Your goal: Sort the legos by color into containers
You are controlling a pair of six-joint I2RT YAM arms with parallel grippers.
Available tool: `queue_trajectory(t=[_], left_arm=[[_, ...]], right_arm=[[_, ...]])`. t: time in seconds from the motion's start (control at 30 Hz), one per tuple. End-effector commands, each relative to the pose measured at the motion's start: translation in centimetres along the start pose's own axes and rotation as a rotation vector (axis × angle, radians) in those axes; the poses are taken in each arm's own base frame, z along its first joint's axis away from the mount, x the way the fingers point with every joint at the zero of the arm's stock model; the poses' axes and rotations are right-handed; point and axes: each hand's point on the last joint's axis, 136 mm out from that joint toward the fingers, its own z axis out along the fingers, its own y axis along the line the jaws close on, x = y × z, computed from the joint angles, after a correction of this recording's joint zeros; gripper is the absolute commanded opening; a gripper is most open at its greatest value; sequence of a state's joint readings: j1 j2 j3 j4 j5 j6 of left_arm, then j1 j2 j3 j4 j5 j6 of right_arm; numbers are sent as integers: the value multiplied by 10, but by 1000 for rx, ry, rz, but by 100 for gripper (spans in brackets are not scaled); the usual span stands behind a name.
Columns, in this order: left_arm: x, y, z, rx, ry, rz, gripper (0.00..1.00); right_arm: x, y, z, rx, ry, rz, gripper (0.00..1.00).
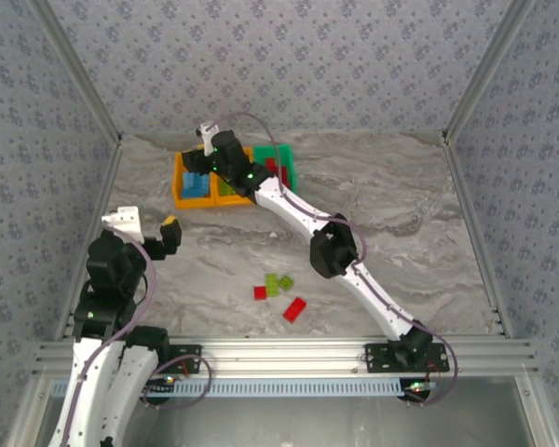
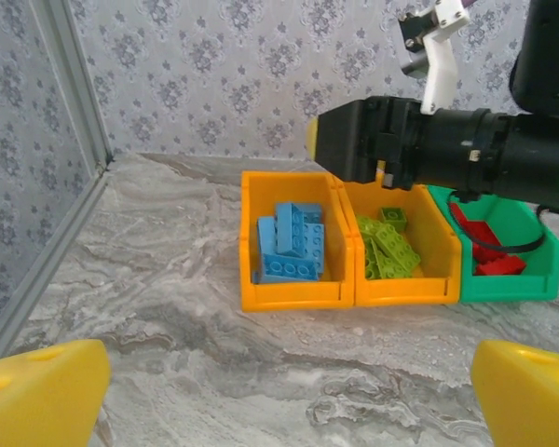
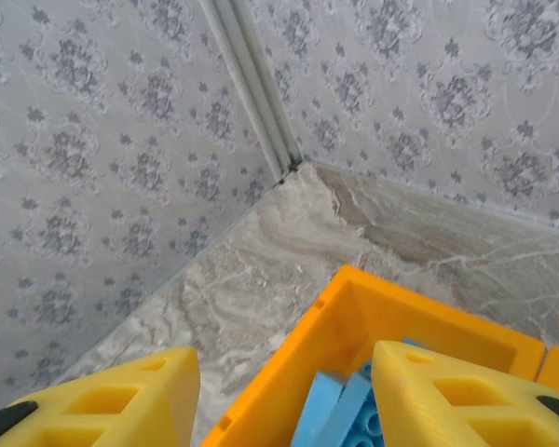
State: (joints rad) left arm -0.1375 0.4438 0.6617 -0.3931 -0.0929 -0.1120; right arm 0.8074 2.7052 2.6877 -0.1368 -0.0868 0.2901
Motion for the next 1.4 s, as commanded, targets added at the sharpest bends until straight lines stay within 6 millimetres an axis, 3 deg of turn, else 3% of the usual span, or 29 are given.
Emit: queue_trajectory(t=[0.0,0.17,0.4,0.63,0.8,0.93,1.1,1.23,1.37], left_arm=[[2,6,0,-34,-4,26,99],[5,5,4,-29,14,29,99],[16,-4,16,20,81,19,99],[38,-50,24,188,301,-196,95],[79,-105,16,233,486,-263,91],[122,-176,3,351,602,-98,91],[178,-238,-12,453,808,215,90],[214,-269,-10,486,877,386,88],[235,-280,1,489,898,427,84]], right_arm=[[-51,36,-58,-58,57,-19,56],[-36,37,-132,-28,218,-58,62],[6,43,-269,50,367,-127,68],[66,21,-412,295,458,-45,74],[111,-12,-485,453,456,137,80],[140,-35,-519,517,395,216,90],[151,-46,-541,517,320,273,95],[158,-48,-540,518,334,264,98],[164,-43,-534,486,362,262,100]])
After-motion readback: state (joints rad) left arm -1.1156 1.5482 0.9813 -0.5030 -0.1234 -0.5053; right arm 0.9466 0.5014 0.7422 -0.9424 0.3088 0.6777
